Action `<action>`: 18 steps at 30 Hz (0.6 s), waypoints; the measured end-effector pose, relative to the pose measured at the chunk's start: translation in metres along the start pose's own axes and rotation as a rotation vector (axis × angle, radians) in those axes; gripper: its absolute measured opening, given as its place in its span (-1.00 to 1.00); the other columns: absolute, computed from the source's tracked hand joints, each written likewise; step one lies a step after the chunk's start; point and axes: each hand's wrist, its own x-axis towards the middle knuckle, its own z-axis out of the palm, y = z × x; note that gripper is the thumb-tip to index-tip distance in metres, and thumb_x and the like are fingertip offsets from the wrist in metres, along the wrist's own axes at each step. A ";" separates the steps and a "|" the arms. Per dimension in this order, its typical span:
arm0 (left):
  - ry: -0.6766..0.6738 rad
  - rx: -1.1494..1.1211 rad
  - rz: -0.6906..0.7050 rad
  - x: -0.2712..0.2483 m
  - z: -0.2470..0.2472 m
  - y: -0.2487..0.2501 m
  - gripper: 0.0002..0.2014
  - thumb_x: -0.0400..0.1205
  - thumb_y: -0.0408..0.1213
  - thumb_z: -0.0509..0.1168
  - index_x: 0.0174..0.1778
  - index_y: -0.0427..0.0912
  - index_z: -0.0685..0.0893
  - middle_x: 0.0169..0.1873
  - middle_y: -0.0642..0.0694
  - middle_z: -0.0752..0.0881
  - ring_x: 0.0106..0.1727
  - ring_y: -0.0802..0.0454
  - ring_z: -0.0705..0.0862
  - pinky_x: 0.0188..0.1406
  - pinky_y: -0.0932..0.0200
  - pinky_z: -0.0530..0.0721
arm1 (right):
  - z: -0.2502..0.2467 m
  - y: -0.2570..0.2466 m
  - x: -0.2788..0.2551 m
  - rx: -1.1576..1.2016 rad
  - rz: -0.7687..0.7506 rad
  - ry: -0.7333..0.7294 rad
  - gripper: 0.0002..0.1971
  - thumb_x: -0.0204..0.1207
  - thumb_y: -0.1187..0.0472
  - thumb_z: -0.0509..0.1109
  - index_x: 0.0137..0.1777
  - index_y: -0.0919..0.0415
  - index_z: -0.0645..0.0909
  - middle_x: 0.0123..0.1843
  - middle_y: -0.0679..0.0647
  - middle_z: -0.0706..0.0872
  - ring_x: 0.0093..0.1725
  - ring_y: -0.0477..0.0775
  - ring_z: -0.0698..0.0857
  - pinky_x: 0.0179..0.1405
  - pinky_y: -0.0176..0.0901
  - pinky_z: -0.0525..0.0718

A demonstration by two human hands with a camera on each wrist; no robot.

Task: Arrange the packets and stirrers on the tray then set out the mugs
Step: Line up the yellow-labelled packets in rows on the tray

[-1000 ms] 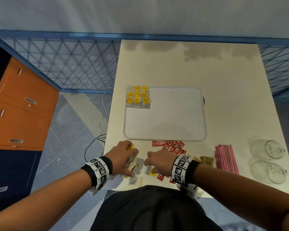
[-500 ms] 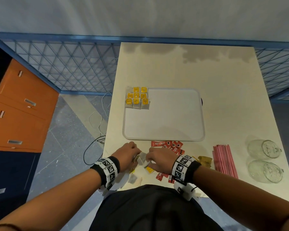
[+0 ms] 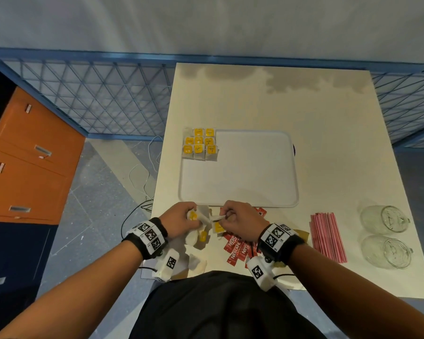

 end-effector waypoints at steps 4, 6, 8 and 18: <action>-0.021 -0.092 -0.043 -0.001 -0.002 0.005 -0.69 0.39 -0.12 0.49 -0.08 -0.25 0.69 -0.23 -0.26 0.77 -0.30 0.04 0.68 -0.23 0.01 0.67 | 0.000 -0.002 0.001 0.104 0.024 0.041 -0.89 0.53 0.16 0.49 -0.01 -0.06 0.67 -0.19 -0.14 0.67 -0.28 -0.22 0.60 -0.22 -0.32 0.59; -0.030 -0.130 -0.049 -0.001 -0.002 0.005 -0.65 0.35 -0.06 0.46 -0.06 -0.21 0.71 -0.20 -0.23 0.79 -0.26 0.02 0.70 -0.21 0.03 0.66 | -0.001 -0.004 0.002 0.131 0.036 0.057 -0.89 0.55 0.17 0.46 0.03 -0.04 0.68 -0.24 -0.18 0.63 -0.33 -0.28 0.58 -0.28 -0.38 0.52; -0.037 -0.159 -0.054 -0.001 -0.001 0.008 -0.64 0.38 -0.07 0.45 -0.01 -0.21 0.73 -0.14 -0.25 0.80 -0.20 -0.03 0.74 -0.16 0.03 0.66 | -0.001 -0.006 0.003 0.173 0.038 0.059 -0.88 0.57 0.20 0.41 0.06 0.00 0.69 -0.29 -0.18 0.61 -0.39 -0.31 0.57 -0.30 -0.38 0.49; -0.055 -0.318 -0.037 -0.002 0.002 0.018 -0.80 0.58 -0.44 0.36 0.09 -0.26 0.77 -0.04 -0.31 0.81 -0.08 -0.01 0.76 -0.01 0.12 0.66 | -0.006 -0.019 0.010 0.320 0.020 0.041 -0.74 0.46 0.29 0.38 0.00 -0.10 0.74 -0.03 -0.03 0.80 -0.10 0.11 0.82 -0.04 0.13 0.84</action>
